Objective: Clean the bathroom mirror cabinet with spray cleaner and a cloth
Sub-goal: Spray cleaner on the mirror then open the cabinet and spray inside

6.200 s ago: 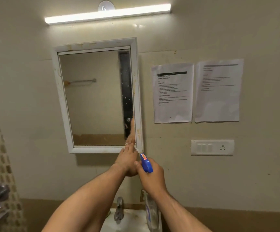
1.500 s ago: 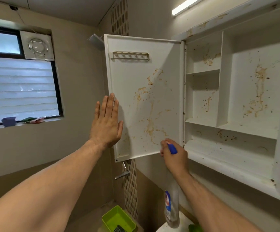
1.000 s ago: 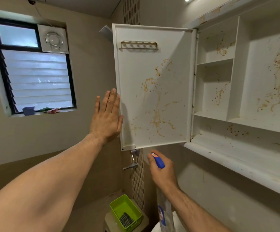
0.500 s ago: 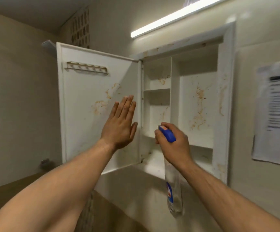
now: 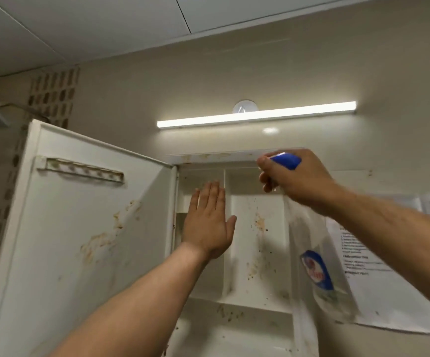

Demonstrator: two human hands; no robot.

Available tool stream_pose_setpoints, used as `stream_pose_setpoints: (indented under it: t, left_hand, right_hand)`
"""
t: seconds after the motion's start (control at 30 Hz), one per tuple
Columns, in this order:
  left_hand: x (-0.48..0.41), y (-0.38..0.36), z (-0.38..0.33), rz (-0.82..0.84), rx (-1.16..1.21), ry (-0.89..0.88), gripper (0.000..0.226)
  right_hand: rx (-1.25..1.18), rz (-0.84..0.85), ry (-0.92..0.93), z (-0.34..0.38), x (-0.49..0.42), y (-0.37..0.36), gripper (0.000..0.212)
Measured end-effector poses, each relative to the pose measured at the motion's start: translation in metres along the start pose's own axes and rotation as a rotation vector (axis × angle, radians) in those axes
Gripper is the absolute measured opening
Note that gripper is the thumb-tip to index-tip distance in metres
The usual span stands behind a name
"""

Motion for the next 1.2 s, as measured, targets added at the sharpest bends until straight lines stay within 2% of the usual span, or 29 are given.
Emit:
stream_pose_setpoints:
  t: [0.13,0.43,0.57,0.73,1.1,1.2]
  left_hand:
    - [-0.021,0.007,0.035,0.124,0.010,0.088,0.081]
    - [-0.050,0.024,0.096,0.219,-0.138,0.112,0.087]
    - [-0.050,0.021,0.104,0.243,-0.088,0.103,0.088]
    - [-0.061,0.020,0.105,0.281,-0.032,0.096,0.094]
    - [-0.061,0.012,0.099,0.260,0.054,0.113,0.093]
    - [-0.056,0.021,0.072,0.123,0.061,-0.061,0.086]
  right_hand:
    - [0.010,-0.011,0.033,0.033,-0.035,-0.015,0.006]
    - [0.146,-0.058,0.068,0.040,-0.066,-0.068,0.011]
    - [0.184,-0.069,0.050,0.042,-0.067,-0.067,0.023]
    - [0.311,-0.125,0.029,0.035,-0.067,-0.044,0.025]
    - [0.375,-0.180,-0.001,-0.002,-0.037,0.018,0.019]
    - [0.300,-0.243,-0.049,-0.018,-0.027,0.041,0.018]
Point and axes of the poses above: each hand's wrist, its own x-axis away from the middle knuckle, its own y-axis out of the back of the hand, z = x × y, the point moved 9 cm from there along -x, towards the middle knuckle, and after that the axes turned 2 degrees about -z, right-handed, at the moved point
